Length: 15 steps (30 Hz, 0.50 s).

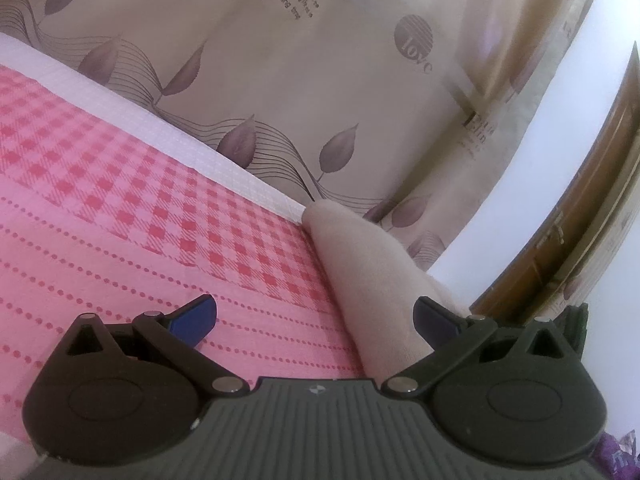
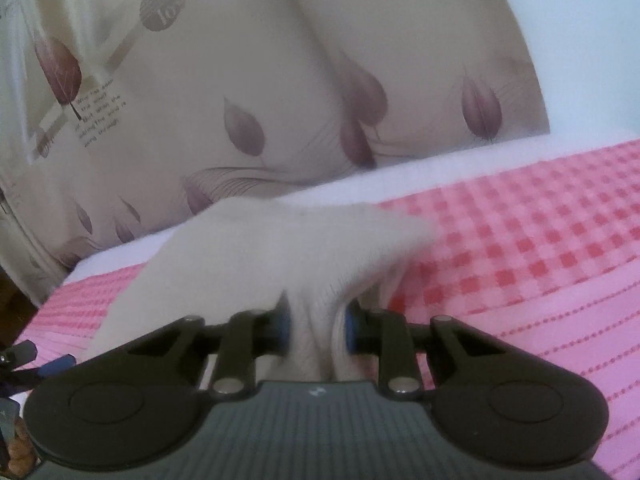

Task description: Fold small clothes

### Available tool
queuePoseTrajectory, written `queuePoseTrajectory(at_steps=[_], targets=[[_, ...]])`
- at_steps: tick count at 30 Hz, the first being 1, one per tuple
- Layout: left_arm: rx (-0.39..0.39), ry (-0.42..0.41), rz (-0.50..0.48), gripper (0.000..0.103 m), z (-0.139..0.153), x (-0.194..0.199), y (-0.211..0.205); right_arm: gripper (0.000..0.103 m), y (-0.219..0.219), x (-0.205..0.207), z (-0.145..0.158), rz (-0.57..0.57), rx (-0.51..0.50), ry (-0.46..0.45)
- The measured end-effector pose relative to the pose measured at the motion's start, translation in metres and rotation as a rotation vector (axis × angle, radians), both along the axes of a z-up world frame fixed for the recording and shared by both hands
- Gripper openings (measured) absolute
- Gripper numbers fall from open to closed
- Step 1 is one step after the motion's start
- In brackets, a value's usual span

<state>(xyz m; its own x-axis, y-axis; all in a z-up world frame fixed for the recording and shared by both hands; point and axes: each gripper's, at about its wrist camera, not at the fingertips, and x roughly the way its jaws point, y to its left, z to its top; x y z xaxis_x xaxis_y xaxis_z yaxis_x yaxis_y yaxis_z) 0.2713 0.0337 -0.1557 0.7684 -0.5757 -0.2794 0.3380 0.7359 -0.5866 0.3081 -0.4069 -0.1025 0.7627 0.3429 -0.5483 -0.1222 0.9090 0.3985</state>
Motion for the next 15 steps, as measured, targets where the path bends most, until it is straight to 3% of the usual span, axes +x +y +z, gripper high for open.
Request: queuePoseTrajectory(at_steps=[7, 10, 12, 15], targets=[[0.019, -0.039, -0.037, 0.103, 0.004, -0.005, -0.004, 0.032, -0.004, -0.001, -0.007, -0.040, 0.047, -0.015], [0.118, -0.101, -0.121, 0.103, 0.014, -0.021, -0.022, 0.033, -0.004, -0.005, 0.000, -0.063, 0.148, -0.028], [0.178, -0.113, -0.180, 0.103, 0.017, -0.035, -0.039, 0.033, 0.006, -0.001, 0.007, -0.057, 0.086, -0.039], [0.273, -0.095, -0.203, 0.103, 0.018, -0.044, -0.063, 0.032, 0.010, 0.009, 0.006, -0.034, 0.127, -0.039]])
